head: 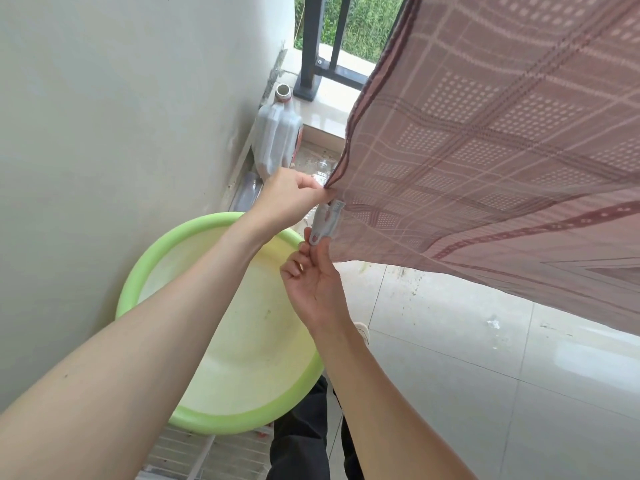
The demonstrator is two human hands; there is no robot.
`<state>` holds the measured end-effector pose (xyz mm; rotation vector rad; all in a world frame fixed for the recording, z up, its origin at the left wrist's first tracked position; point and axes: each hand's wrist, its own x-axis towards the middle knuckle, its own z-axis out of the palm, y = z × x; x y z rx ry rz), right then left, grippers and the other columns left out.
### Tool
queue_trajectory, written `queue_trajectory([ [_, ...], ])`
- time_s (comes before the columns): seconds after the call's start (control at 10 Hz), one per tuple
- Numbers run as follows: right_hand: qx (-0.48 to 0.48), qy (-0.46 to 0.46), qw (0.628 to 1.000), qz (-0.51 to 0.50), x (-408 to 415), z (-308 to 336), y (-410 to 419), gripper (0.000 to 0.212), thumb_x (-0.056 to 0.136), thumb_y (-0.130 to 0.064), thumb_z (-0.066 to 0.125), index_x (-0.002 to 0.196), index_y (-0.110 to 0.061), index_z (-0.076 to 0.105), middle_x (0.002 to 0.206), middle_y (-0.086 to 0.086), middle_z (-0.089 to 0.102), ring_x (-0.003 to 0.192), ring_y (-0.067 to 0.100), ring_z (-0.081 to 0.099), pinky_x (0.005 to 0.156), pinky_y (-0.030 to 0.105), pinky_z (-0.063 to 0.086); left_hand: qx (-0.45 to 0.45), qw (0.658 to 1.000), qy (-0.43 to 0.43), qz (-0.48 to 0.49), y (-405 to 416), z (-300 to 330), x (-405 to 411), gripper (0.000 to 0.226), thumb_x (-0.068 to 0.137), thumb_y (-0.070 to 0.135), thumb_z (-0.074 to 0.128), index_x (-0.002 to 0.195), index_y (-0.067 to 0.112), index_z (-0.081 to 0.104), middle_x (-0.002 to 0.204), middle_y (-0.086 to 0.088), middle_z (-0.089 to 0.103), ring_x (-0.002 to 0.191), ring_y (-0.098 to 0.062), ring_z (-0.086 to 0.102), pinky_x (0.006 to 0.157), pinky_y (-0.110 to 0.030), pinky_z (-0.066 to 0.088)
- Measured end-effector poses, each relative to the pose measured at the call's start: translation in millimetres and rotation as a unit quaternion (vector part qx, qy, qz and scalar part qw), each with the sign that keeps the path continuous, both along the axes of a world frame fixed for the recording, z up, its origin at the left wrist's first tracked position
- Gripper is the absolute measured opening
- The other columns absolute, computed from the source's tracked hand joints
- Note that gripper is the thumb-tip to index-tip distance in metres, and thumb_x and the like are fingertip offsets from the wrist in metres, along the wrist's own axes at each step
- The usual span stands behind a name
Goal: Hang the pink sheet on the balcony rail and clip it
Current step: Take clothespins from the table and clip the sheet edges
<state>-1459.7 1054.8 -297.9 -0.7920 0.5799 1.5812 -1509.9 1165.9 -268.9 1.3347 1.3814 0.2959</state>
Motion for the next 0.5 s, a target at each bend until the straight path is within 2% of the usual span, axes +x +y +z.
queue_trajectory([
  [0.1,0.002,0.006,1.0,-0.02,4.2,-2.4,1.1,0.026,0.094,-0.028,0.046,0.094,-0.007,0.061,0.066,-0.002,0.049,0.051,0.005,0.04,0.05,0.016,0.03,0.017,1.0,-0.004,-0.01,-5.9,0.2,-1.3,0.029,0.082,0.035,0.065,0.07,0.01,0.059,0.061,0.003,0.048,0.048,0.002,0.041,0.042,-0.006,0.029],
  [0.2,0.004,-0.017,1.0,0.022,10.3,-1.2,0.4,0.024,0.089,-0.03,0.051,0.095,-0.01,0.06,0.068,-0.003,0.052,0.052,0.006,0.042,0.052,0.017,0.029,0.047,0.999,-0.001,-0.003,-9.5,0.8,0.1,0.033,0.083,0.038,0.063,0.071,0.008,0.058,0.057,0.006,0.046,0.042,0.005,0.04,0.043,-0.006,0.03],
  [0.3,0.011,-0.033,0.995,0.094,16.3,5.5,1.2,0.026,0.086,-0.034,0.053,0.096,-0.012,0.062,0.08,-0.003,0.061,0.065,0.01,0.049,0.059,0.021,0.035,0.069,0.997,0.027,-0.015,-11.2,3.4,1.2,0.031,0.085,0.039,0.06,0.071,0.012,0.057,0.059,0.006,0.049,0.046,0.007,0.044,0.047,-0.009,0.033],
  [0.4,-0.015,-0.047,0.99,0.133,21.1,10.3,4.5,0.028,0.093,-0.035,0.047,0.098,-0.013,0.062,0.096,0.001,0.066,0.091,0.017,0.057,0.079,0.03,0.043,0.064,0.997,0.031,-0.016,-14.3,2.4,3.2,0.026,0.087,0.039,0.057,0.068,0.02,0.054,0.063,0.006,0.052,0.07,-0.009,0.052,0.062,-0.025,0.038],
  [0.5,-0.04,-0.081,0.979,0.181,27.7,18.6,3.9,0.043,0.095,-0.042,0.044,0.125,-0.011,0.052,0.118,0.005,0.06,0.111,0.022,0.055,0.093,0.039,0.044,0.081,0.995,0.058,-0.011,-25.1,5.1,2.3,0.013,0.088,0.032,0.054,0.076,0.026,0.058,0.079,0.005,0.055,0.095,-0.022,0.052,0.08,-0.035,0.043],
])
